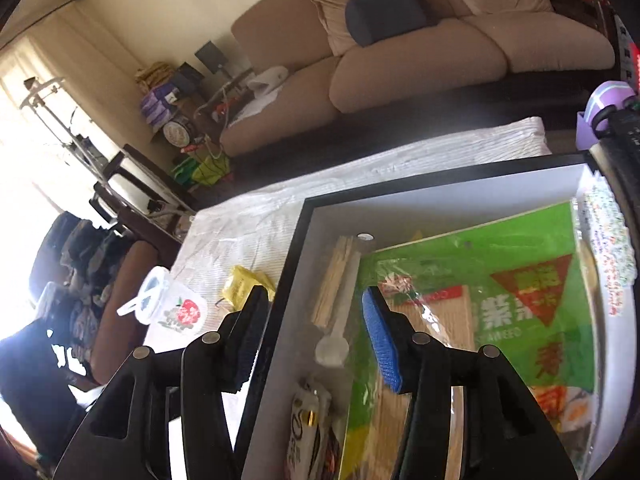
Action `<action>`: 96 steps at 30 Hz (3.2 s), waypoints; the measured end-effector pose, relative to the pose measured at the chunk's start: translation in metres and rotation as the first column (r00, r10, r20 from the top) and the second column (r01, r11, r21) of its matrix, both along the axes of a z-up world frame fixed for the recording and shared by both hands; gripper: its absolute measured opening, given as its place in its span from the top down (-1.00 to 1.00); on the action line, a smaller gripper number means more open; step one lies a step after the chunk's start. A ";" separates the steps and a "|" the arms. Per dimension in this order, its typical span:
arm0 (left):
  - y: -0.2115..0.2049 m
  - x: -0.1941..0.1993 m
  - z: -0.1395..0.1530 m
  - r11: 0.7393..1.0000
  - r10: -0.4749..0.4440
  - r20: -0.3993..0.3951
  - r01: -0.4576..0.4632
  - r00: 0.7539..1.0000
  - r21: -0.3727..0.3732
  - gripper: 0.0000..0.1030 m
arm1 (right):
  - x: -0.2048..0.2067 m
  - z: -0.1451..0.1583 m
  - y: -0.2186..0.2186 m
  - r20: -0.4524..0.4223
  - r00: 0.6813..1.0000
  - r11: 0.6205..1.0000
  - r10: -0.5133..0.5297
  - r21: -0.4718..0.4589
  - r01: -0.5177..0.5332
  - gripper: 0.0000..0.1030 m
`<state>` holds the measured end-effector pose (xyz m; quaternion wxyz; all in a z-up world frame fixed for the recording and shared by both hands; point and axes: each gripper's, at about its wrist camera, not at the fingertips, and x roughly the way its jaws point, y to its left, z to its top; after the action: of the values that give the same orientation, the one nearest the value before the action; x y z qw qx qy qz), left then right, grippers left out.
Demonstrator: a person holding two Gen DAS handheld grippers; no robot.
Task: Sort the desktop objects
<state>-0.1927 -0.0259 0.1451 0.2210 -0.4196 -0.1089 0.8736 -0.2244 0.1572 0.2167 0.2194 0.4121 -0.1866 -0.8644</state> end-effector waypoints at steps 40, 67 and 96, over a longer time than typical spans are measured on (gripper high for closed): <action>-0.218 0.118 0.022 0.922 0.327 0.024 -0.314 0.945 -0.228 -1.00 | 0.189 0.044 -0.077 -0.124 0.954 0.962 0.274 0.044 -0.271 -1.00; -0.263 0.102 -0.142 0.855 0.441 0.010 -0.417 0.898 -0.308 -0.24 | 0.180 -0.019 -0.219 -0.153 0.956 0.958 0.249 0.182 -0.220 -1.00; -0.310 0.144 -0.115 0.927 0.370 0.044 -0.365 0.928 -0.086 -0.23 | -0.018 -0.143 -0.300 -0.017 0.994 0.901 0.104 0.425 -0.087 -0.73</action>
<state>-0.0483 -0.3363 0.0299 0.0340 -0.4254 -0.1588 0.8903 -0.2427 -0.1431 0.0732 0.1705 0.4413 0.0305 -0.8805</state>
